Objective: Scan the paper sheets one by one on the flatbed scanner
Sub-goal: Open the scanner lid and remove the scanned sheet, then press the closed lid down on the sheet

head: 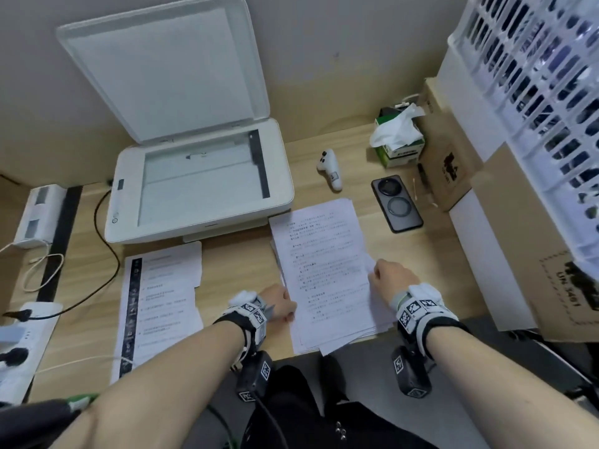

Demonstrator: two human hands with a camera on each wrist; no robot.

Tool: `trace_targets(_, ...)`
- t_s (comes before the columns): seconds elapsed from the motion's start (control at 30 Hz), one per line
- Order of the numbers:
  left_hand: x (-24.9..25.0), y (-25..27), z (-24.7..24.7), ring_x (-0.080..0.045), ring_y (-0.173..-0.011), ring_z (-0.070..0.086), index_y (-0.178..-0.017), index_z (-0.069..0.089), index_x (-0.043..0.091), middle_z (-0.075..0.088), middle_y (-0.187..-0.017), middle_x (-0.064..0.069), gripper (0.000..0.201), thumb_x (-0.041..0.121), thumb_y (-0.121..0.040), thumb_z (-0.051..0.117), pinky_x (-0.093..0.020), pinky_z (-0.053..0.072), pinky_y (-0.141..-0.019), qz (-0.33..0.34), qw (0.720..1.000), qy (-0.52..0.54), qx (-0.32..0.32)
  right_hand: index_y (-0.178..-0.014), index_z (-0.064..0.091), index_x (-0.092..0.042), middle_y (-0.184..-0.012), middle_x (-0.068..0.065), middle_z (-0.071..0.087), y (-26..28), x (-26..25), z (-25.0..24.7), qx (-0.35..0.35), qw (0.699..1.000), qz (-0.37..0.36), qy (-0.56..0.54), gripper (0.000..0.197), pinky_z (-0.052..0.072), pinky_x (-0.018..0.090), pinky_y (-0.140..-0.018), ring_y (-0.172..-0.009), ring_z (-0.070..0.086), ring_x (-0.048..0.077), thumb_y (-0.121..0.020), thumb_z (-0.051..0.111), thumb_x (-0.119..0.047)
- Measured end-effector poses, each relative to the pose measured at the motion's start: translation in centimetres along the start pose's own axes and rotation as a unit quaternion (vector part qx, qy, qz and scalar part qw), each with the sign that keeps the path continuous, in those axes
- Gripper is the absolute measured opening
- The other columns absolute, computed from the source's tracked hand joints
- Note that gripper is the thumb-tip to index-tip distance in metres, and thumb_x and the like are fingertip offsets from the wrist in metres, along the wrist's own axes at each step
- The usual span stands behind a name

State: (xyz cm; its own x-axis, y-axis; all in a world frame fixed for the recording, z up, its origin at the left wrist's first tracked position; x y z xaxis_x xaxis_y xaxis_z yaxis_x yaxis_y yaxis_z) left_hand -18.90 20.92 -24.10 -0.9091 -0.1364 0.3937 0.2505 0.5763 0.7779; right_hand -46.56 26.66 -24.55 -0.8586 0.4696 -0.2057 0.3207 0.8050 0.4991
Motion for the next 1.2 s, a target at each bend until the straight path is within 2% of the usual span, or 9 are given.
trace_targets(0.17, 0.3, -0.4, -0.2, -0.009, -0.061, 0.067, -0.06, 0.064, 0.017, 0.076, -0.073, -0.004, 0.026, 0.018, -0.086, 0.063, -0.016, 0.044, -0.049, 0.006, 1.0, 0.02, 0.015, -0.088, 0.051, -0.019, -0.086, 0.004, 0.06, -0.5, 0.3, 0.5, 0.011, 1.0, 0.014, -0.007, 0.014, 0.048, 0.035, -0.064, -0.071, 0.058, 0.029, -0.09, 0.049, -0.033)
trace_targets(0.33, 0.1, -0.6, -0.9, -0.018, -0.068, 0.073, -0.061, 0.066, 0.014, 0.075, -0.069, -0.006, 0.022, 0.019, -0.082, 0.067, -0.021, 0.049, -0.052, 0.0, 0.999, 0.034, -0.002, -0.084, 0.043, -0.021, -0.076, -0.001, 0.056, -0.6, -0.8, -0.2, 0.038, 0.999, 0.002, -0.012, 0.011, 0.041, 0.033, -0.058, -0.065, 0.056, 0.028, -0.087, 0.052, -0.026)
trace_targets(0.5, -1.4, 0.1, -2.5, -0.023, -0.072, 0.074, -0.062, 0.072, 0.008, 0.073, -0.065, -0.006, 0.023, 0.024, -0.076, 0.064, -0.034, 0.059, -0.071, 0.011, 0.998, 0.064, 0.02, -0.087, 0.041, -0.017, -0.08, 0.004, 0.058, -1.2, -4.0, -0.6, 0.033, 0.998, -0.053, 0.01, 0.014, 0.039, 0.035, -0.06, -0.071, 0.057, 0.031, -0.093, 0.05, -0.026)
trace_targets(0.67, -7.3, 2.2, -6.5, -0.019, -0.065, 0.069, -0.064, 0.071, 0.01, 0.072, -0.063, -0.001, 0.019, 0.023, -0.073, 0.061, -0.031, 0.057, -0.067, -0.013, 0.988, 0.079, 0.129, -0.091, 0.044, -0.017, -0.087, 0.006, 0.062, -1.5, -11.0, 0.5, 0.028, 0.994, -0.105, 0.016, 0.015, 0.042, 0.036, -0.063, -0.074, 0.056, 0.03, -0.096, 0.049, -0.03)
trace_targets(0.83, -15.2, 5.6, -10.4, -0.017, -0.075, 0.063, -0.074, 0.064, 0.02, 0.065, -0.072, 0.008, 0.007, 0.02, -0.081, 0.063, -0.024, 0.046, -0.06, -0.047, 0.967, 0.102, 0.23, -0.091, 0.048, -0.019, -0.091, 0.006, 0.065, -0.9, -20.1, 3.0, 0.017, 0.987, -0.162, 0.007, 0.017, 0.042, 0.033, -0.065, -0.078, 0.058, 0.03, -0.095, 0.052, -0.034)
trace_targets(0.93, -21.4, 7.0, -12.3, -0.019, -0.085, 0.064, -0.093, 0.066, 0.017, 0.066, -0.089, 0.005, 0.011, 0.018, -0.083, 0.061, -0.031, 0.052, -0.072, -0.087, 0.951, 0.133, 0.264, -0.09, 0.05, -0.022, -0.089, 0.002, 0.066, 0.1, -26.5, 5.3, -0.002, 0.979, -0.206, -0.006, 0.02, 0.047, 0.033, -0.066, -0.079, 0.061, 0.026, -0.094, 0.054, -0.041)
trace_targets(1.03, -25.6, 7.5, -13.4, -0.025, -0.112, 0.058, -0.128, 0.057, 0.014, 0.053, -0.131, -0.004, 0.038, 0.023, -0.091, 0.058, -0.035, 0.05, -0.089, -0.089, 0.953, 0.124, 0.262, -0.096, 0.055, -0.025, -0.091, -0.002, 0.065, 1.0, -30.7, 7.3, -0.035, 0.977, -0.209, -0.028, 0.026, 0.048, 0.032, -0.067, -0.08, 0.062, 0.023, -0.092, 0.053, -0.051)
trace_targets(1.13, -29.9, 7.4, -14.6, -0.03, -0.145, 0.025, -0.148, 0.04, 0.015, 0.022, -0.16, -0.009, 0.06, 0.026, -0.093, 0.059, -0.039, 0.029, -0.115, -0.068, 0.962, 0.106, 0.243, -0.097, 0.057, -0.026, -0.091, -0.003, 0.065, 1.2, -35.2, 9.9, -0.054, 0.975, -0.216, -0.021, 0.035, 0.048, 0.032, -0.068, -0.079, 0.062, 0.021, -0.09, 0.051, -0.06)
trace_targets(1.2, -31.3, 7.0, -14.6, -0.029, -0.15, 0.011, -0.152, 0.033, 0.021, 0.007, -0.164, -0.006, 0.066, 0.028, -0.092, 0.059, -0.042, 0.024, -0.119, -0.056, 0.971, 0.124, 0.197, -0.095, 0.057, -0.028, -0.088, -0.005, 0.063, 1.3, -36.7, 10.7, -0.062, 0.974, -0.216, -0.019, 0.038, 0.046, 0.031, -0.066, -0.075, 0.06, 0.018, -0.09, 0.048, -0.064)
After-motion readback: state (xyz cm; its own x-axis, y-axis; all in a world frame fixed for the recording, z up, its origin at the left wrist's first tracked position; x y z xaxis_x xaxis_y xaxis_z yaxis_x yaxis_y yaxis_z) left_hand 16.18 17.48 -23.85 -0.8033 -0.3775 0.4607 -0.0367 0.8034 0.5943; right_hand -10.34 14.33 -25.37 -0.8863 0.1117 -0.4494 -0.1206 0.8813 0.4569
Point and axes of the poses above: each hand's wrist, its own y-axis away from the middle knuckle, its own z-axis out of the palm, x = y × z, the point moved 3 cm from there along -y, towards the middle knuckle
